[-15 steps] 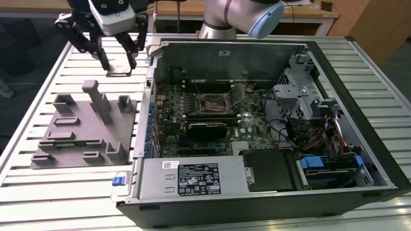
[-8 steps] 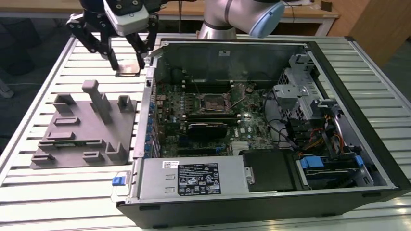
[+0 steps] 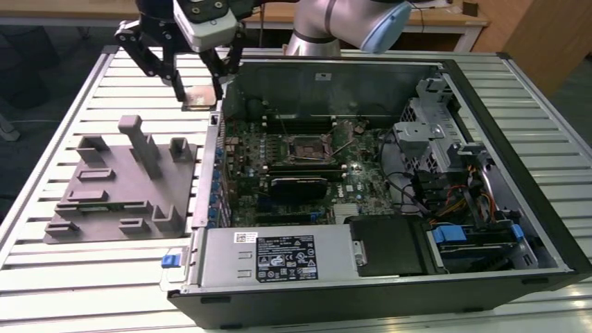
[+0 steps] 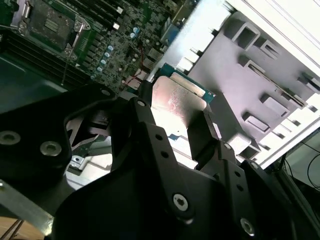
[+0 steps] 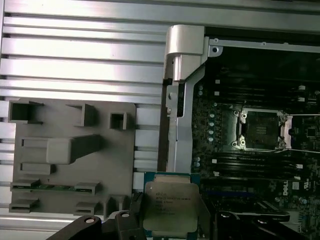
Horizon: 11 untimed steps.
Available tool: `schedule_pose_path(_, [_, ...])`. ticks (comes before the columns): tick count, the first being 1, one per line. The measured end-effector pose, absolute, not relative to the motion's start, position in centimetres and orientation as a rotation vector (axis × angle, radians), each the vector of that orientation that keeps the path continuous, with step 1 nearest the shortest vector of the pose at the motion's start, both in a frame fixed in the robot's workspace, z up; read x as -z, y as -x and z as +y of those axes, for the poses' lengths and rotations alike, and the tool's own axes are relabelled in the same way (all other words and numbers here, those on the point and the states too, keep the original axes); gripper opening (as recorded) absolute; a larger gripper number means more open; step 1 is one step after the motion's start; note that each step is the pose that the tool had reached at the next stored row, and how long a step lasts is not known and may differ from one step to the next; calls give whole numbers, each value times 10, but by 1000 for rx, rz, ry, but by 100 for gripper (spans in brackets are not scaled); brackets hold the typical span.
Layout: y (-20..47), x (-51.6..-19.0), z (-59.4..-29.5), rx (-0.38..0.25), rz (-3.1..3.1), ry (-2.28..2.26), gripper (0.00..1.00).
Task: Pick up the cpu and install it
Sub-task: 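Pick up the cpu and move it towards the insertion slot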
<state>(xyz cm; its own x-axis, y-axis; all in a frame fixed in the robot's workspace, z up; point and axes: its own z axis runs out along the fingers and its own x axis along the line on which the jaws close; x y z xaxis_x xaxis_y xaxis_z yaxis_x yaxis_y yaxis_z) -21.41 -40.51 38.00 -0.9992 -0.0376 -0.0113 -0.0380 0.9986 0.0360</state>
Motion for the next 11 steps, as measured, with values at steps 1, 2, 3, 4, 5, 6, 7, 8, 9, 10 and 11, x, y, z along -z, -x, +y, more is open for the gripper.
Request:
schedule_pose_path(1, [212,-380,-405,-57,3130,59,53])
schedule_pose_path(2, [209,-380,-405,-57,3130,59,53])
schedule_pose_path(3, [207,-380,-405,-57,3130,59,53])
schedule_pose_path(4, [204,-380,-405,-57,3130,59,53])
schedule_pose_path(5, [202,-380,-405,-57,3130,59,53])
schedule_pose_path(6, [199,-380,-405,-57,3130,59,53])
schedule_pose_path(7, [196,-380,-405,-57,3130,59,53])
schedule_pose_path(8, [194,-380,-405,-57,3130,59,53])
schedule_pose_path(9, [191,-380,-405,-57,3130,59,53])
schedule_pose_path(10, [188,-380,-405,-57,3130,59,53])
schedule_pose_path(11, [186,-380,-405,-57,3130,59,53])
